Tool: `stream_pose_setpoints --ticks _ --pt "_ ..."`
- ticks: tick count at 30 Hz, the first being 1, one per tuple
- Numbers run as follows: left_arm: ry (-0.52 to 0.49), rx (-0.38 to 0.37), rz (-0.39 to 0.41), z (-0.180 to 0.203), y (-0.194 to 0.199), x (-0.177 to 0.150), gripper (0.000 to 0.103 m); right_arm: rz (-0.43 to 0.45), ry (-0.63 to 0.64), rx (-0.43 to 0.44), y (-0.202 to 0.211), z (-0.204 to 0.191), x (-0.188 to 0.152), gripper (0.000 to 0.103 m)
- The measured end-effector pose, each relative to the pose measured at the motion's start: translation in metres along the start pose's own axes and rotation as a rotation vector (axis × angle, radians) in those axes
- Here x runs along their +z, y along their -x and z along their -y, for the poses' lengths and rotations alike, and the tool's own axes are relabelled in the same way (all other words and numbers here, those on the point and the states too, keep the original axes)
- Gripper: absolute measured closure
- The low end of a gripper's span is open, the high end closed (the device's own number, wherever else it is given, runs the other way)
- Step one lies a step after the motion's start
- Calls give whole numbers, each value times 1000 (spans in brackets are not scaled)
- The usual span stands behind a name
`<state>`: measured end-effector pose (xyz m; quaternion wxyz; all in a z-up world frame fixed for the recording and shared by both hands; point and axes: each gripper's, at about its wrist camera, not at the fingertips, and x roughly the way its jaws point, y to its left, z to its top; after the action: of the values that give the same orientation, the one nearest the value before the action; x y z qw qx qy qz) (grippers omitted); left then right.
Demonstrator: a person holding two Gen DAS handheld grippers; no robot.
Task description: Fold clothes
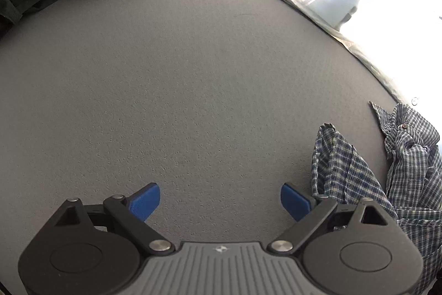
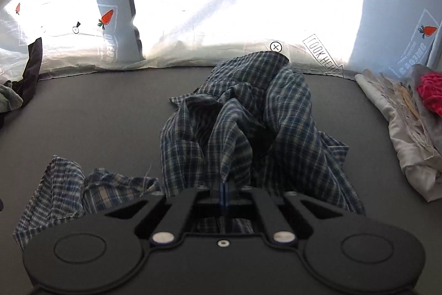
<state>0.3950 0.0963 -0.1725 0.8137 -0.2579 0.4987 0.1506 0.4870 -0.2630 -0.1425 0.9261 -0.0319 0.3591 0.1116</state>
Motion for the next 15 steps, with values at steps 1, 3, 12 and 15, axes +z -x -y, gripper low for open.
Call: stream_pose_setpoints --ticks 1,3,12,15 --pt "-6 -4 0 2 0 -1 9 10 26 39 3 -12 1 102" --pt "-19 -11 -1 7 0 -4 9 20 57 132 8 -34 2 102" --pt "-91 -23 23 24 13 -9 9 -65 -55 409 10 -79 -16 99" --pt "-103 -22 25 27 15 -10 9 -88 -157 408 11 -61 -25 81"
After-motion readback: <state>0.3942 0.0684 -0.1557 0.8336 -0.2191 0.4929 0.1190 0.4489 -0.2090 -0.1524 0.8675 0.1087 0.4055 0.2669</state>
